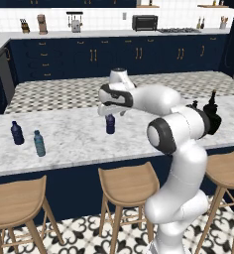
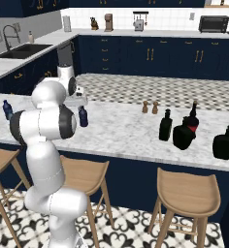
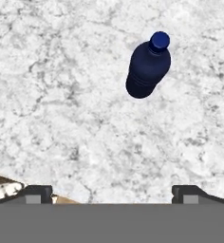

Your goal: Move the plastic bottles in the middle to the plastics group, and the glass bottles in the middle to the glass group.

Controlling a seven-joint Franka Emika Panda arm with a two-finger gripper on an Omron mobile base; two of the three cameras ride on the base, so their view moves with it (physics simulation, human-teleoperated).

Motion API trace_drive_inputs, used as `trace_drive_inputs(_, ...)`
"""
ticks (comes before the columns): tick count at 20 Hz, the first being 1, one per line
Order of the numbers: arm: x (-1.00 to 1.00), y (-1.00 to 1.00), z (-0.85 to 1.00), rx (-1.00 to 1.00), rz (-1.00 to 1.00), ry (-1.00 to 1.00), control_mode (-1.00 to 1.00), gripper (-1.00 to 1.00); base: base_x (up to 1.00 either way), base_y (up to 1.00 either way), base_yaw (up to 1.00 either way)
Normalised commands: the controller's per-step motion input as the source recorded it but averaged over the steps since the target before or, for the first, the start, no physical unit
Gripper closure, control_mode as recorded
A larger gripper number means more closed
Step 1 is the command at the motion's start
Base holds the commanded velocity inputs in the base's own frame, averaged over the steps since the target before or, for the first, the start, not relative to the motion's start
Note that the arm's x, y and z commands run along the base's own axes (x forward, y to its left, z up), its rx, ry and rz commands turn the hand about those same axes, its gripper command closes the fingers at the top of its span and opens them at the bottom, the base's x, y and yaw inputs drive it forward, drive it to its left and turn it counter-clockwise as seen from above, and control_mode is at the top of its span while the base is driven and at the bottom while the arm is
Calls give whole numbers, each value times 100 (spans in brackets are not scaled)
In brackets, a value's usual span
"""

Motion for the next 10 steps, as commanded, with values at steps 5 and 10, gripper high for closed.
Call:
trace_drive_inputs(5,55,0,-10,0,-8,0,-100,-100,0,0,0)
trace_drive_inputs(10,7,0,-24,1,-2,-13,-100,-100,0,0,0)
